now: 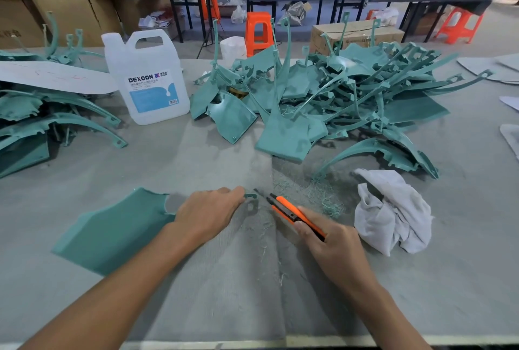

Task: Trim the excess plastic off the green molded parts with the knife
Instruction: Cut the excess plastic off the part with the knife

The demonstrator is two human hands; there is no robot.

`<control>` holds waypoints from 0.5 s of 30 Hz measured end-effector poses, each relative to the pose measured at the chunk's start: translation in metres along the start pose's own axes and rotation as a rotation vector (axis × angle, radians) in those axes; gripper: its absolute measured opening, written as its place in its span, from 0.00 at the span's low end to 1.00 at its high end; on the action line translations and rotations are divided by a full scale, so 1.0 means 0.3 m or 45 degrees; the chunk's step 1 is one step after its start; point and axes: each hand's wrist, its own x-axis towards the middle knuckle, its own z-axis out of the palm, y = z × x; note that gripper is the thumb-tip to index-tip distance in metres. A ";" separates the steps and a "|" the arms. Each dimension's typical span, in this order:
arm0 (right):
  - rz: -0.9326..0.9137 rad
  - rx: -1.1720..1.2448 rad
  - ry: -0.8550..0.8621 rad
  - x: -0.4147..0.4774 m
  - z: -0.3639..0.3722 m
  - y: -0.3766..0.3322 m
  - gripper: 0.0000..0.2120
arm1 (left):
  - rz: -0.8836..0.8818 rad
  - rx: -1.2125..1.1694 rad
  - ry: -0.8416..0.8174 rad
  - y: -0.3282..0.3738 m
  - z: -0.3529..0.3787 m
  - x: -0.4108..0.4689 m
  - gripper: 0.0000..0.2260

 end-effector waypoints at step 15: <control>0.075 0.098 0.142 -0.004 0.001 0.004 0.15 | -0.202 -0.412 -0.149 -0.007 -0.034 0.007 0.16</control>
